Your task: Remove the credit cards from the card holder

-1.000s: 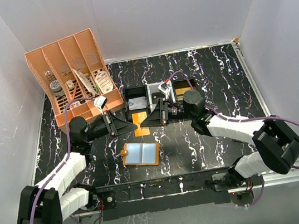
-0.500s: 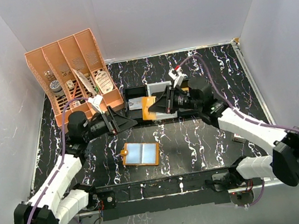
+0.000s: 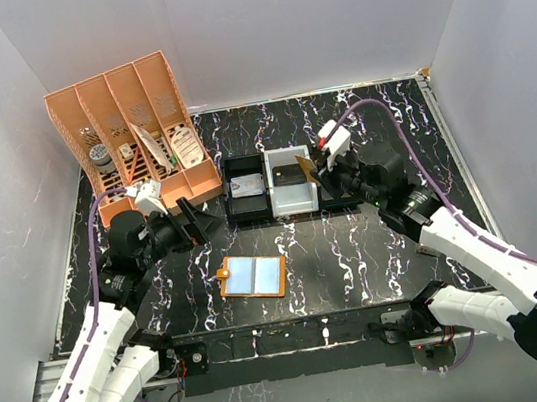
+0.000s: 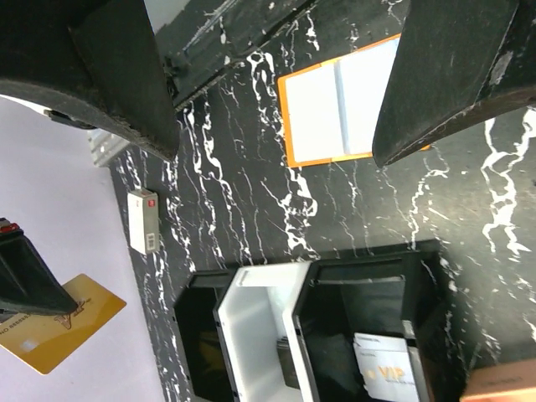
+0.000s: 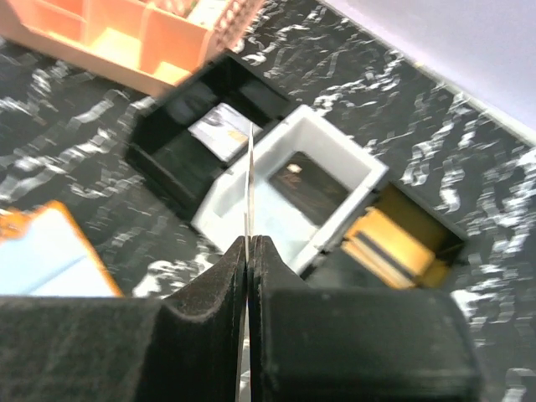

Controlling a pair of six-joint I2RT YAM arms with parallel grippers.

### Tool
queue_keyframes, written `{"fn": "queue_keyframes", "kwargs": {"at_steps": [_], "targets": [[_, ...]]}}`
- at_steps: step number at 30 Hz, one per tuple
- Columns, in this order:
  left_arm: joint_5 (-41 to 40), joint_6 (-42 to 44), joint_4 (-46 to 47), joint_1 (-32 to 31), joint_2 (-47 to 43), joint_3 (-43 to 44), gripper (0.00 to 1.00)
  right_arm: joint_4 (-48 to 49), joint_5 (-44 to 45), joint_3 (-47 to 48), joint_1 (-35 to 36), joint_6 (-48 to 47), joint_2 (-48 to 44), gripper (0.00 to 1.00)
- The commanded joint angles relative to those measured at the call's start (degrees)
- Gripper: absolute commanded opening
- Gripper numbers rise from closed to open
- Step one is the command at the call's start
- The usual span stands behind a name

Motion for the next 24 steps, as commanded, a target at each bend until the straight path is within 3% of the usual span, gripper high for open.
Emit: {"fn": "queue_keyframes", "kwargs": {"at_steps": [1, 8, 17, 21, 24], "targets": [[-6.5, 5.0, -6.5, 0.2, -0.3, 3.6, 0.99, 4.2, 6.8, 0.1, 0.1, -24.4, 0.3, 0.00], [-9.0, 8.0, -9.1, 0.2, 0.2, 6.4, 0.99, 2.7, 15.2, 2.0, -1.4, -37.8, 7.7, 0.00], [-9.3, 8.3, -11.3, 0.2, 1.2, 7.4, 0.99, 1.2, 0.6, 4.9, -14.2, -38.7, 15.5, 0.00], [-8.1, 7.4, -12.0, 0.2, 2.7, 7.8, 0.99, -0.8, -6.9, 7.5, -16.5, -39.7, 20.2, 0.00], [-7.1, 6.7, -11.9, 0.2, 3.0, 7.9, 0.99, -1.7, -7.2, 9.3, -17.2, -40.9, 23.8, 0.00]]}}
